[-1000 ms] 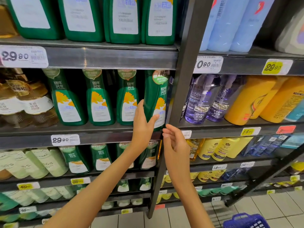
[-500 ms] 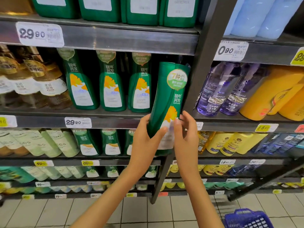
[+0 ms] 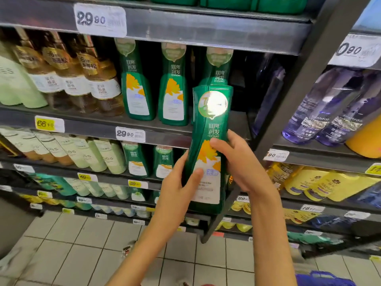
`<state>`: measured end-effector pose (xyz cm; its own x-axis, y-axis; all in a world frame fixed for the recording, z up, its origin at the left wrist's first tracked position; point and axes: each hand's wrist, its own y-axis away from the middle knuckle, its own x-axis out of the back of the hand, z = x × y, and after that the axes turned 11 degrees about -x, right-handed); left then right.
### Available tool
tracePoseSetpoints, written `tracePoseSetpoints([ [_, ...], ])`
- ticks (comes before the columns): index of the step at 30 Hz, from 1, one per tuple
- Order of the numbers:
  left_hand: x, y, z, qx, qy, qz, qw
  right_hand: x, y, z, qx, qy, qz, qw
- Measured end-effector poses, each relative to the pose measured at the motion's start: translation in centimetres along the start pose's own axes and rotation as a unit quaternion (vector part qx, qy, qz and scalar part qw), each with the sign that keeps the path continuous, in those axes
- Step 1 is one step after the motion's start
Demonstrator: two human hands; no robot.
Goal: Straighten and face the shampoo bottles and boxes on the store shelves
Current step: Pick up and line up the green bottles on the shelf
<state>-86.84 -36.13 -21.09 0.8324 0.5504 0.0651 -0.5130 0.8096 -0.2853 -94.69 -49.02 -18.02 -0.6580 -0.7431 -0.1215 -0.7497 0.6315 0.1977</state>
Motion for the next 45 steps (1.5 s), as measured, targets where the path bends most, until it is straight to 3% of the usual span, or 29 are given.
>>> tracePoseSetpoints([
  [3, 0.4, 1.4, -0.5, -0.021, -0.126, 0.039, 0.991, -1.3, 0.1, 0.8, 0.008, 0.005, 0.021, 1.000],
  [9, -0.9, 2.8, -0.9, -0.058, -0.341, 0.015, 0.938, -3.6, 0.0, 0.7, -0.014, -0.046, 0.018, 0.999],
  [11, 0.1, 2.8, -1.4, -0.077, -0.280, -0.002, 0.957, -3.6, -0.1, 1.0, -0.011, -0.022, 0.018, 1.000],
  [14, 2.2, 3.0, -1.6, -0.052, -0.075, -0.061, 0.994, -3.4, 0.0, 1.3, -0.019, -0.010, 0.010, 1.000],
  [18, 3.6, 3.0, -2.0, 0.016, 0.095, -0.042, 0.994, -3.2, -0.1, 2.0, -0.055, -0.087, -0.047, 0.994],
  [23, 4.8, 3.4, -2.6, 0.073, 0.135, -0.069, 0.986, -3.2, -0.3, 2.1, -0.034, -0.083, -0.085, 0.992],
  [25, 5.5, 3.3, -2.4, 0.052, 0.071, -0.046, 0.995, -3.6, -0.3, 2.2, -0.027, -0.068, -0.058, 0.996],
  [27, 5.7, 3.2, -2.1, -0.004, -0.084, -0.022, 0.996, -4.3, -0.5, 2.2, -0.019, -0.031, -0.010, 0.999],
  [30, 3.8, 3.1, -1.3, -0.030, -0.326, -0.012, 0.945, -5.3, -0.6, 1.9, 0.004, 0.035, 0.031, 0.999],
  [32, 2.1, 3.1, -1.5, -0.011, -0.379, 0.003, 0.925, -6.0, -0.6, 1.8, 0.008, 0.046, 0.039, 0.998],
  [34, 1.9, 2.6, -1.7, -0.013, -0.325, 0.029, 0.945, -6.2, -0.6, 1.6, 0.016, 0.039, 0.043, 0.998],
  [37, 4.1, 2.2, -1.9, -0.002, -0.112, -0.006, 0.994, -5.4, -0.6, 1.6, 0.014, 0.015, 0.036, 0.999],
  [42, 6.0, 2.5, -2.9, 0.068, 0.066, -0.128, 0.987, -4.7, -0.9, 2.9, -0.064, -0.007, -0.058, 0.996],
  [45, 6.0, 2.5, -4.2, 0.101, 0.080, -0.109, 0.986, -4.7, -1.5, 3.3, -0.051, -0.032, -0.063, 0.996],
])
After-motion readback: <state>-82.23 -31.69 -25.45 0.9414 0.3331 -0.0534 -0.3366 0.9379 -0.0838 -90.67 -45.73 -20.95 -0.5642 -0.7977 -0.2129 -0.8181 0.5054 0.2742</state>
